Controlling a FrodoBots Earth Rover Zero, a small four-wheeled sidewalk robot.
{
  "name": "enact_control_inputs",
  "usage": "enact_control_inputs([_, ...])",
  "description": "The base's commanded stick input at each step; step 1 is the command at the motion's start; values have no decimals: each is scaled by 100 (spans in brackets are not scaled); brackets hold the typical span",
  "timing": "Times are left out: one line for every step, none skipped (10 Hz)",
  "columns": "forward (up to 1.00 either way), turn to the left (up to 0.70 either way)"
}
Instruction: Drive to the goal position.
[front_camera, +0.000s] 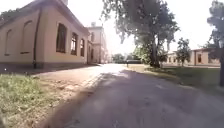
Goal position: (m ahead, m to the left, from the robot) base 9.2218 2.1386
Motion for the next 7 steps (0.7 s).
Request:
enact_control_inputs([44,2])
enact_control_inputs([44,2])
enact_control_inputs([44,2])
enact_control_inputs([44,2])
enact_control_inputs([44,2])
enact_control_inputs([44,2])
enact_control_inputs([44,2])
